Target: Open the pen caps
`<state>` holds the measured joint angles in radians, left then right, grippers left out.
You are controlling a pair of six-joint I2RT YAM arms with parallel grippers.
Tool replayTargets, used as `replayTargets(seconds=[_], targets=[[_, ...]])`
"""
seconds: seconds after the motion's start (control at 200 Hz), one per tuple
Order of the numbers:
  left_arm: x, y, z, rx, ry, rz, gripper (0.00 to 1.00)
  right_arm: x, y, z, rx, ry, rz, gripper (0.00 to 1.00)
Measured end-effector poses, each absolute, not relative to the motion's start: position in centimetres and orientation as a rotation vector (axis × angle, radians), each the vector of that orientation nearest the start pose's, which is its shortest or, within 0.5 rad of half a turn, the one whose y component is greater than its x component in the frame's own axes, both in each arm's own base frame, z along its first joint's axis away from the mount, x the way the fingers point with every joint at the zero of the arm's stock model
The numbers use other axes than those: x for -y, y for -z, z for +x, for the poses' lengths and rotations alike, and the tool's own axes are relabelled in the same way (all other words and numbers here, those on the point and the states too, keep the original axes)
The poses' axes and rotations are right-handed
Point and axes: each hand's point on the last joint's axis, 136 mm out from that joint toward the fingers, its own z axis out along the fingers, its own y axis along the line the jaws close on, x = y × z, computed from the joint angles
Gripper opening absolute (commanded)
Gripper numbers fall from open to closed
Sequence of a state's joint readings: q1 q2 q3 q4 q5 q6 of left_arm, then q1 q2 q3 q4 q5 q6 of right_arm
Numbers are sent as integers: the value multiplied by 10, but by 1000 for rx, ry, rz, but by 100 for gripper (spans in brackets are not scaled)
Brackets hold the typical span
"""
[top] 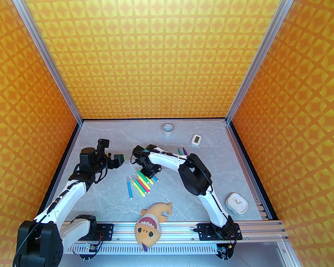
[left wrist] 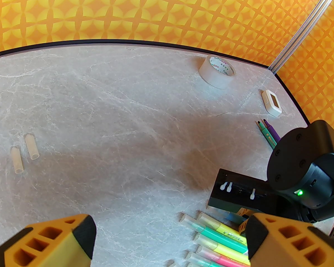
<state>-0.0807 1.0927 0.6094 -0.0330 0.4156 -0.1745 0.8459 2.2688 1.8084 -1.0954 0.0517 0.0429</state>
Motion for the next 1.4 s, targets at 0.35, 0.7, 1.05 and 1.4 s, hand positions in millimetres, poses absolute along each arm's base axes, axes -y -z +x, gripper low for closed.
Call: replayTargets(seconds=[0.35, 0.7, 1.05, 1.4], targets=[[102, -174, 336, -2084, 615, 177, 91, -313, -18, 308, -2820, -17, -1121, 1], [127, -161, 338, -2137, 730, 236, 84, -287, -63, 333, -2716, -328, -867, 0], [198, -178, 339, -2124, 986, 400, 79, -303, -113, 323, -2471, -648, -854, 0], [246, -197, 334, -2064, 1212, 480, 73, -317, -153, 313, -2256, -813, -879, 0]])
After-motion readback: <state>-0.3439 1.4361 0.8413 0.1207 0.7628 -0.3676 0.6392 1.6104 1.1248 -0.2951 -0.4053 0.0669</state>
